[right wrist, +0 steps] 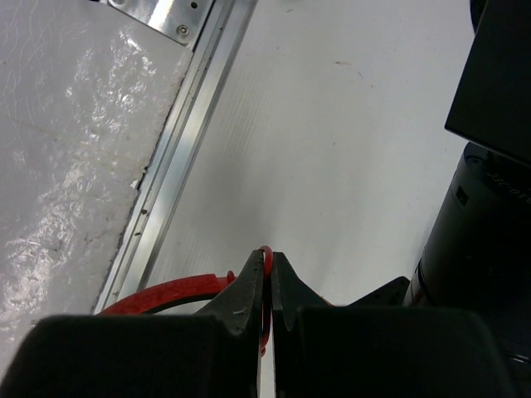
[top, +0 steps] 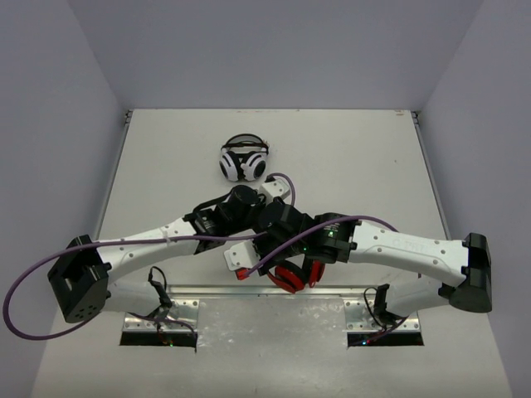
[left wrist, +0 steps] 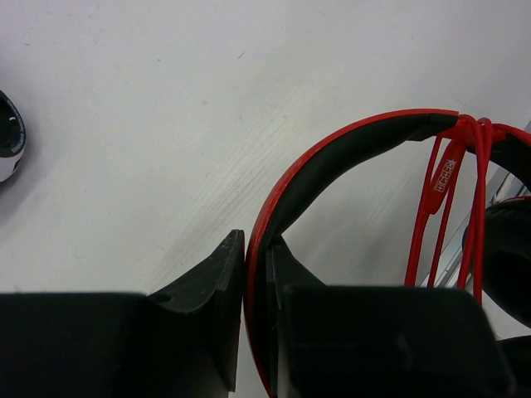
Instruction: Wrap the headphones
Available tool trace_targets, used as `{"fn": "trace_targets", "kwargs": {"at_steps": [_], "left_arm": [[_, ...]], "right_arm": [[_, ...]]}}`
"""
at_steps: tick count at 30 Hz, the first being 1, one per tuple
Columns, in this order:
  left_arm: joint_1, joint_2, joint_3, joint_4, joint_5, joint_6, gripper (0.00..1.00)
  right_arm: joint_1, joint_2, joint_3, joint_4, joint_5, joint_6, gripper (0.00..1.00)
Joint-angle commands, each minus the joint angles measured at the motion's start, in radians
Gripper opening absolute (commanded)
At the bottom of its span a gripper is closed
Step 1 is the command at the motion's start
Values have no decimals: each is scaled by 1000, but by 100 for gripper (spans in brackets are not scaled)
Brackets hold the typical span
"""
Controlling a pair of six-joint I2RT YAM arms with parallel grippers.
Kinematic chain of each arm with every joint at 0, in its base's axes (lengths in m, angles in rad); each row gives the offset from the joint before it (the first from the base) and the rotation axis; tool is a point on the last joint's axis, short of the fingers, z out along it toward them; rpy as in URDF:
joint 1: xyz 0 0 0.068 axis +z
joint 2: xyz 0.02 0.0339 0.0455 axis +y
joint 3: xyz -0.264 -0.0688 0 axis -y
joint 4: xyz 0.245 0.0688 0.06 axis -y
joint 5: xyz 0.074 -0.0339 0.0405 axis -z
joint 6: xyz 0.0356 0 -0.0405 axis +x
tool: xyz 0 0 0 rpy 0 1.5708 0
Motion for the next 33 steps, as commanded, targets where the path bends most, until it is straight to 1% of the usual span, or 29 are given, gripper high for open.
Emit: {"fn": "trace_targets", "kwargs": {"at_steps": [1,13,20,25,33], "left_arm": [[-14,-58,13,81,27,-5,0],[-14,-46,10,79,3,-5,0],[-15,-61,11,78,3,-5,0],[-16,-69,10,78,27,-5,0],[-16,-90,7,85,20,-7,0]], "right_arm": [[-5,-34,11,82,19,32,1],[-8,-37,39,67,6,67,1],[-26,-39,-5,88,4,89,1],[-49,-43,-25,108,0,86,1],[-72,-45,-32,108,-20,104,1]]}}
